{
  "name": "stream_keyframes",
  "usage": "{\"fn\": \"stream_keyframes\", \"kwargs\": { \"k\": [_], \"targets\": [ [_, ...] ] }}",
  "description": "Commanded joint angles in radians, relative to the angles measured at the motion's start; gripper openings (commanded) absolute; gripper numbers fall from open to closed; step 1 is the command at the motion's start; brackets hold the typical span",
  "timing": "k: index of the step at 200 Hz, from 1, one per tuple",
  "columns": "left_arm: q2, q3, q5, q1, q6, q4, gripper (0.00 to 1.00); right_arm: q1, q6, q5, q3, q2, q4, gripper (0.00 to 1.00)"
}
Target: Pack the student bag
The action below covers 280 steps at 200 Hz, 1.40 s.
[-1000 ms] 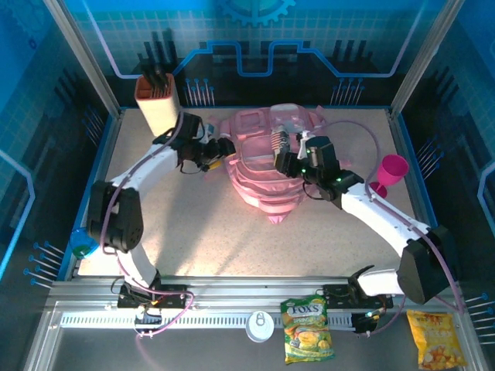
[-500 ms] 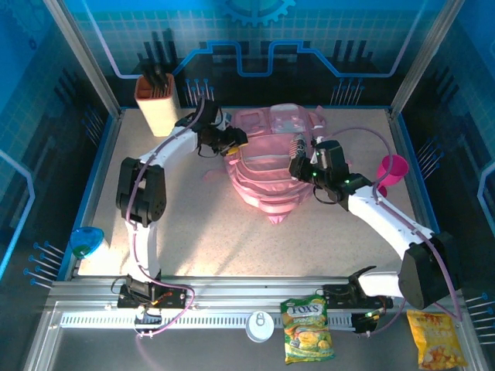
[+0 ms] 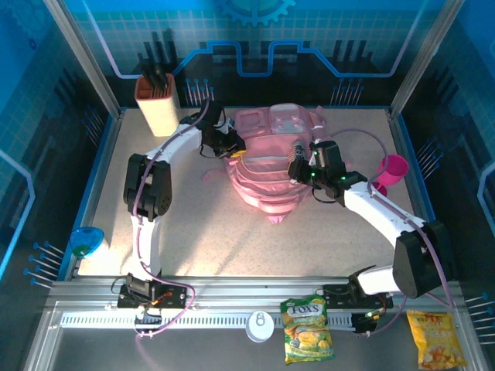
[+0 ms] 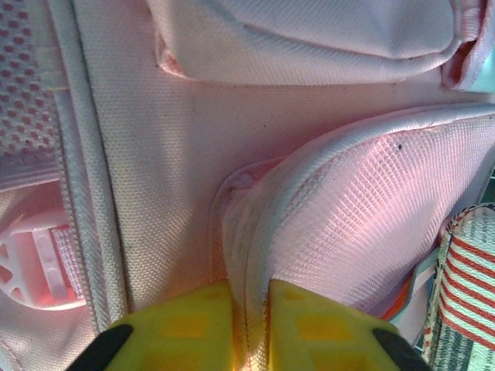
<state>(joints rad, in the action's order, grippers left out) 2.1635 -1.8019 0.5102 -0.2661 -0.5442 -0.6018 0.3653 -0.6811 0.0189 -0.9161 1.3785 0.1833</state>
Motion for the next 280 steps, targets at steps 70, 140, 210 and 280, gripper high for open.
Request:
{"fn": "stream_keyframes", "kwargs": {
  "k": [70,140,210,280],
  "targets": [
    [-0.378,0.417,-0.142,0.021,-0.056,0.067,0.14,-0.016,-0.010,0.181,-0.057,0.058,-0.095,0.35],
    [-0.467,0.332,-0.340,-0.069,0.295,-0.109,0.64,-0.067,-0.018,0.124,-0.030,-0.086,-0.064,0.35],
    [-0.396,0.239,-0.502,-0.323,0.633,-0.161,0.80,-0.151,-0.037,0.070,0.025,-0.183,0.000,0.35],
    [-0.241,0.114,-0.642,-0.432,0.752,-0.231,0.77,-0.173,-0.066,0.077,0.031,-0.191,-0.017,0.35]
  ]
}}
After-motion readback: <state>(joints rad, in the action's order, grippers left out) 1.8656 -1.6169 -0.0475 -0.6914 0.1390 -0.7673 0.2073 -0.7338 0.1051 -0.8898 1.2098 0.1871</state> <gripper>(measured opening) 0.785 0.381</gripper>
